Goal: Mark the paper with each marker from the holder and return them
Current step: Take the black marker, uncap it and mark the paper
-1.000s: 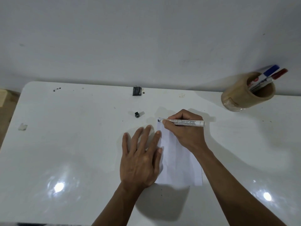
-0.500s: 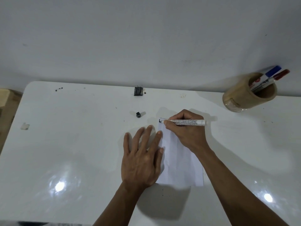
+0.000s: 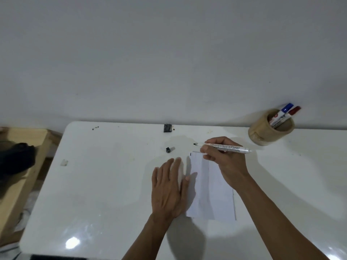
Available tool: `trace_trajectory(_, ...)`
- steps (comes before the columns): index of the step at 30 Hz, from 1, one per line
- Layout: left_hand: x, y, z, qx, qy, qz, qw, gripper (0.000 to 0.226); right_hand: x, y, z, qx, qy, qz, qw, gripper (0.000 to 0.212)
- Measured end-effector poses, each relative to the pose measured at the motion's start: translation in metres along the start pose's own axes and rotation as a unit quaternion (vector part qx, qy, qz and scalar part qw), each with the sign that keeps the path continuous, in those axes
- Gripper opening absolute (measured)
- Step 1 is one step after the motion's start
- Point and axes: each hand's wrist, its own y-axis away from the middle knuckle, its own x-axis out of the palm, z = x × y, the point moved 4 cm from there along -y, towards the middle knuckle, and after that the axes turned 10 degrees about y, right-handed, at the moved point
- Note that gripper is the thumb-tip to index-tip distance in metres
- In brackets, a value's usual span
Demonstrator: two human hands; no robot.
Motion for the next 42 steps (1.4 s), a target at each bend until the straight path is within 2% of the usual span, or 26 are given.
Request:
trace_trajectory(2, -0.01, -0.015, 0.004, -0.039, 0.023, -0.053, 0.998, 0.048, 0.0, 0.007, 0.005, -0.003, -0.006, -0.006, 1.0, 0.013)
trace_trajectory(4, -0.016, -0.036, 0.008, -0.078, 0.03, -0.075, 0.994, 0.047, 0.002, 0.013, 0.009, -0.005, -0.012, -0.011, 1.0, 0.013)
trace_trajectory(7, -0.016, -0.062, 0.018, -0.114, -0.005, -0.05, 0.992, 0.045, 0.004, 0.018, 0.008, 0.005, -0.009, -0.019, 1.0, 0.013)
trace_trajectory(11, -0.014, -0.069, 0.024, -0.115, -0.034, -0.028, 0.992, 0.025, 0.005, 0.026, 0.005, 0.012, -0.005, -0.019, 1.0, 0.011)
trace_trajectory(13, -0.017, -0.066, 0.021, -0.125, -0.005, -0.038, 0.991, 0.02, 0.005, 0.031, 0.006, 0.012, -0.005, -0.017, 1.0, 0.011)
trace_trajectory(15, -0.027, -0.061, 0.011, -0.139, 0.101, -0.064, 0.983, 0.012, 0.007, 0.037, 0.012, 0.006, 0.001, -0.025, 1.0, 0.012)
trace_trajectory(17, -0.042, -0.051, -0.005, -0.182, 0.254, -0.09, 0.946, 0.01, 0.009, 0.044, 0.02, -0.01, 0.011, -0.042, 0.999, 0.012)
trace_trajectory(20, -0.067, -0.021, -0.027, -0.26, 0.472, -0.07, 0.84, 0.018, 0.02, 0.073, 0.036, -0.055, 0.018, -0.052, 0.997, 0.014)
trace_trajectory(22, -0.072, -0.011, -0.033, -0.278, 0.54, -0.049, 0.793, 0.023, 0.028, 0.082, 0.043, -0.072, 0.027, -0.049, 0.996, 0.015)
trace_trajectory(25, -0.074, -0.006, -0.043, -0.293, 0.591, -0.031, 0.751, 0.028, 0.032, 0.088, 0.046, -0.082, 0.036, -0.061, 0.994, 0.014)
trace_trajectory(35, -0.097, 0.043, -0.047, -0.287, 0.66, -0.012, 0.694, 0.027, 0.05, 0.149, 0.044, -0.116, 0.028, -0.08, 0.99, 0.013)
trace_trajectory(42, -0.106, 0.065, -0.05, -0.256, 0.662, 0.018, 0.704, 0.024, 0.06, 0.174, 0.037, -0.112, 0.027, -0.09, 0.989, 0.013)
